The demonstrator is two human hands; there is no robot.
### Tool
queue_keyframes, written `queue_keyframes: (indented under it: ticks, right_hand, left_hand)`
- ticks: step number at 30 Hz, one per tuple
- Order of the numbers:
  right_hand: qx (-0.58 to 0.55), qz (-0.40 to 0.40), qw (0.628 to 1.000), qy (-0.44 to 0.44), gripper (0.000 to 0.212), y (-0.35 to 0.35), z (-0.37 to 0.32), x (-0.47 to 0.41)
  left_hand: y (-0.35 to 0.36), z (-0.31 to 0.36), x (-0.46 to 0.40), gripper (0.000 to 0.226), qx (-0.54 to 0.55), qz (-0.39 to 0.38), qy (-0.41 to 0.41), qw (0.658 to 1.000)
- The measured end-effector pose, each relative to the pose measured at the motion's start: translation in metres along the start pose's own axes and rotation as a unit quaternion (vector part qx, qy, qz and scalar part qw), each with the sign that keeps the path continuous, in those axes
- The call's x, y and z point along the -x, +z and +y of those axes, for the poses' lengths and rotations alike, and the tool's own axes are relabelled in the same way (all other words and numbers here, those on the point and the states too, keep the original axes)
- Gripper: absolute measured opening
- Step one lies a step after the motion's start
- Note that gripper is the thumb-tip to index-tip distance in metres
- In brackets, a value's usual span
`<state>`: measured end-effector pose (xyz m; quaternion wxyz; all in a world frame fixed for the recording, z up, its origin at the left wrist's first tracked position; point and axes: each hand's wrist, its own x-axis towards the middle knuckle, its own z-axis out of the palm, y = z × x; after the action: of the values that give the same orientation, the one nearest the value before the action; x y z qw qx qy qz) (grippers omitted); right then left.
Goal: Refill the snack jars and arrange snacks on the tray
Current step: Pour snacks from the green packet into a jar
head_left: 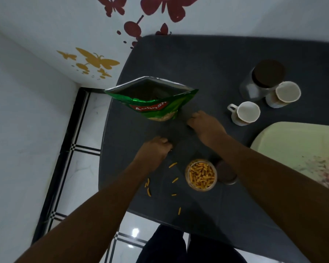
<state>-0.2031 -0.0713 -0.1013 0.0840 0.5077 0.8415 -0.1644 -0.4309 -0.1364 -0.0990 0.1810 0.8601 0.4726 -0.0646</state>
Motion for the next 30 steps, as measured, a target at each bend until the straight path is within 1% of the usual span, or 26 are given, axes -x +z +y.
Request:
queue_keyframes:
  ticks: [2,4,6,8,9,11,13,15,19,22,25,27,29,30]
  right_hand:
    - [-0.03,-0.008,0.999,0.015,0.036,-0.002,0.002,0.006]
    - [-0.079,-0.007,0.995,0.054,0.034,-0.009,0.0,0.016]
    - [-0.152,0.057,0.98,0.116,0.025,-0.019,-0.004,0.033]
    - [-0.226,0.15,0.95,0.154,0.019,-0.03,-0.015,0.053]
    - [-0.255,0.18,0.936,0.162,0.018,-0.037,-0.023,0.066]
    - [-0.288,0.2,0.922,0.166,0.016,-0.046,-0.04,0.088]
    - [-0.28,0.21,0.918,0.185,0.015,-0.047,-0.06,0.114]
    - [-0.273,0.224,0.908,0.225,0.014,-0.043,-0.077,0.14]
    - [-0.239,0.195,0.906,0.291,0.015,-0.028,-0.112,0.173]
    - [-0.233,0.159,0.909,0.307,0.023,-0.021,-0.121,0.184]
    - [-0.226,0.137,0.912,0.313,0.034,-0.023,-0.129,0.189]
    - [-0.232,0.164,0.907,0.312,0.036,-0.024,-0.137,0.19]
    - [-0.241,0.194,0.903,0.298,0.032,-0.025,-0.147,0.188]
    - [-0.24,0.201,0.907,0.283,0.029,-0.026,-0.152,0.186]
  left_hand:
    - [-0.001,0.005,0.0,0.021,0.022,0.003,-0.035,0.999]
    - [-0.007,0.013,0.0,0.022,0.071,0.034,-0.072,0.994]
    - [-0.018,0.026,0.0,0.02,0.153,0.092,-0.104,0.978]
    - [-0.031,0.044,0.003,0.017,0.225,0.15,-0.113,0.956]
    - [-0.038,0.054,0.006,0.016,0.254,0.168,-0.104,0.947]
    - [-0.045,0.07,0.014,0.014,0.298,0.188,-0.07,0.933]
    - [-0.045,0.083,0.03,0.014,0.306,0.188,-0.024,0.933]
    - [-0.043,0.09,0.043,0.014,0.289,0.161,0.009,0.944]
    - [-0.039,0.093,0.063,0.018,0.248,0.124,0.048,0.96]
    - [-0.039,0.096,0.072,0.026,0.263,0.113,0.04,0.957]
    - [-0.042,0.091,0.081,0.03,0.302,0.126,-0.001,0.945]
    - [-0.044,0.081,0.09,0.031,0.318,0.144,-0.031,0.936]
    - [-0.043,0.064,0.097,0.031,0.307,0.149,-0.046,0.939]
    - [-0.042,0.054,0.101,0.032,0.292,0.144,-0.054,0.944]
